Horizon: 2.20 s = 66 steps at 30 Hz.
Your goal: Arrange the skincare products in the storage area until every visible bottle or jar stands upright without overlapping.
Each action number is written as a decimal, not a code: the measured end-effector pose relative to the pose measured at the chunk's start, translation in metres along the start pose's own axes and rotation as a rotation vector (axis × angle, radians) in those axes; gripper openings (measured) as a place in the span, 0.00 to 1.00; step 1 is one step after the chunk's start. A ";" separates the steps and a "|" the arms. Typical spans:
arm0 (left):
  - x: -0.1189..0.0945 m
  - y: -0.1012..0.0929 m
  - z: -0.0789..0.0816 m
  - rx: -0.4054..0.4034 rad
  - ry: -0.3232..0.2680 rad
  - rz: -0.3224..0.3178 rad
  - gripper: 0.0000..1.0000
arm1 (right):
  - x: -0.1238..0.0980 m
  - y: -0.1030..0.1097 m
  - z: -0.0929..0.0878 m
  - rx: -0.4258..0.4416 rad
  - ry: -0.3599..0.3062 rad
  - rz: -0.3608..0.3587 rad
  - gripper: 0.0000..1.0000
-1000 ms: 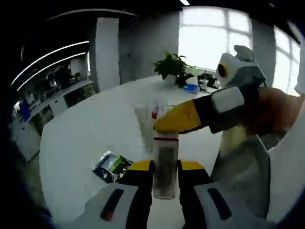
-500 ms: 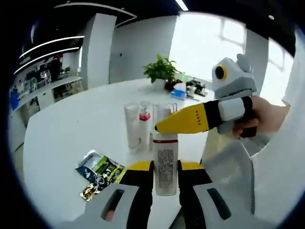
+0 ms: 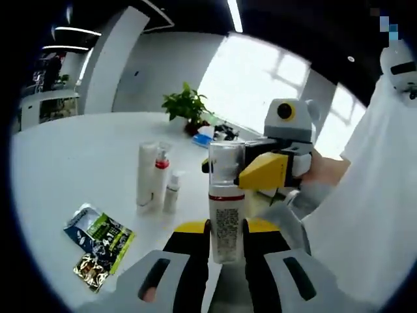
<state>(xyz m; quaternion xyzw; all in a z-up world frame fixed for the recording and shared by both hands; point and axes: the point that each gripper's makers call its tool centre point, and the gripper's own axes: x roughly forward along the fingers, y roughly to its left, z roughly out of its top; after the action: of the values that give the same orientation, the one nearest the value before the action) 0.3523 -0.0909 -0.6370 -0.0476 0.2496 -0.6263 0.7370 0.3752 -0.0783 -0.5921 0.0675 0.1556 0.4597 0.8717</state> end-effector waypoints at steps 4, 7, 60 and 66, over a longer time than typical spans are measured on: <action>0.007 0.005 -0.002 0.061 0.045 0.020 0.16 | 0.001 -0.004 -0.004 -0.071 0.025 -0.039 0.21; 0.012 0.010 -0.003 0.112 0.072 0.047 0.16 | 0.001 -0.008 -0.005 -0.192 0.038 -0.093 0.21; 0.092 0.072 -0.098 0.442 0.371 0.013 0.16 | -0.001 -0.070 -0.114 -0.234 0.242 -0.383 0.22; 0.094 0.073 -0.101 0.444 0.387 0.001 0.16 | -0.001 -0.072 -0.119 -0.215 0.250 -0.387 0.25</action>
<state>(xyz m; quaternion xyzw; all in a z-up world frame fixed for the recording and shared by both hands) 0.3834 -0.1403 -0.7822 0.2351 0.2424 -0.6626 0.6685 0.3910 -0.1230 -0.7229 -0.1139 0.2225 0.3030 0.9196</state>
